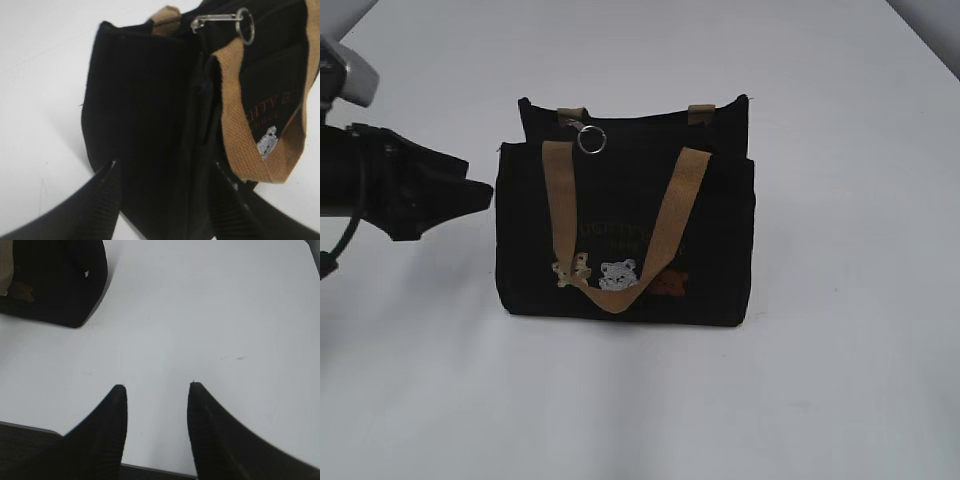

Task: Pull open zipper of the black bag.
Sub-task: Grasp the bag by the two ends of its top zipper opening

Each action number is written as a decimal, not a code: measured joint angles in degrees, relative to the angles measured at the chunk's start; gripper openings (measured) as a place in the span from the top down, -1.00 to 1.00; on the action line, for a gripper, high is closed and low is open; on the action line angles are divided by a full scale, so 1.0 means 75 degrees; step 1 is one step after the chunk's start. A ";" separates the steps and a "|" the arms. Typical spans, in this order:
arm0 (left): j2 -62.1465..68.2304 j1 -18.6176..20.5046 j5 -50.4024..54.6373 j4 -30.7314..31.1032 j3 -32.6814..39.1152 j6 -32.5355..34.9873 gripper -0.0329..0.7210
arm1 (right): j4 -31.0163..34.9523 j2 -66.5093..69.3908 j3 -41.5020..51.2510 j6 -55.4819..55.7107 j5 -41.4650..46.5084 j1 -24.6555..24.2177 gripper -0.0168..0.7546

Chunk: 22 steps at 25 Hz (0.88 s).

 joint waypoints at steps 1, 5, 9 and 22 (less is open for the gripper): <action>0.0106 -0.0133 -0.0066 -0.0068 -0.0023 0.0190 -0.21 | 0.0002 0.0000 0.0000 0.0000 0.0000 0.0000 0.13; 0.0561 -0.0602 -0.0262 -0.0167 -0.0307 0.0601 -0.24 | 0.0179 0.0000 0.0000 0.0000 0.0000 0.0000 0.13; 0.1095 -0.1009 -0.0362 -0.0367 -0.0703 0.0643 0.11 | 0.1231 0.0034 0.0000 -0.0601 -0.0007 0.0000 0.13; 0.1180 -0.1238 -0.0408 -0.0215 -0.0657 -0.0001 0.74 | 0.8489 0.7476 -0.1306 -1.0578 -0.2992 0.0661 0.13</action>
